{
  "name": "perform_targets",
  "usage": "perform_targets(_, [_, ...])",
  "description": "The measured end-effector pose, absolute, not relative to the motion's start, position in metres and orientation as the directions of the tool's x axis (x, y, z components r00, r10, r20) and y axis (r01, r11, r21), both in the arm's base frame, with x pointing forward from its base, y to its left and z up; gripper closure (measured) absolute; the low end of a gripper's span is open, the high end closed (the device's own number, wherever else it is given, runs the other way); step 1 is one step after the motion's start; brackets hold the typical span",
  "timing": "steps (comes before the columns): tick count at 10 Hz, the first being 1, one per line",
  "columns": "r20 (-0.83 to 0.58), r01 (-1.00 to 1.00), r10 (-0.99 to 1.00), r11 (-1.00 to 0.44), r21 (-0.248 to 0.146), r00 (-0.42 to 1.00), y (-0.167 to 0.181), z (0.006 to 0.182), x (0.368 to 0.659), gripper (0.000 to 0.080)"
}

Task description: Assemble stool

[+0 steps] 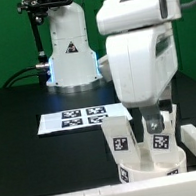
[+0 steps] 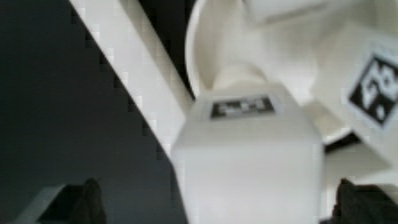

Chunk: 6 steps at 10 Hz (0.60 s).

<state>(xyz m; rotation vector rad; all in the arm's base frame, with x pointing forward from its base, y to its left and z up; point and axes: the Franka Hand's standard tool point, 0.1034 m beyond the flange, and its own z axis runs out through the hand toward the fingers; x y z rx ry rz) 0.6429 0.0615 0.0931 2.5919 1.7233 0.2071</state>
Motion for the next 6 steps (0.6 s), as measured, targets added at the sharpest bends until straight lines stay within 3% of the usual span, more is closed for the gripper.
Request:
perform_targets(4, [0.095,0.911,0.912,-0.405,0.081,0.398,0.0601,0.0808,0.6407,0.0151])
perform_targets(6, [0.096,0.902,0.904,-0.424,0.078,0.416,0.0597,0.0799,0.6403,0.0408])
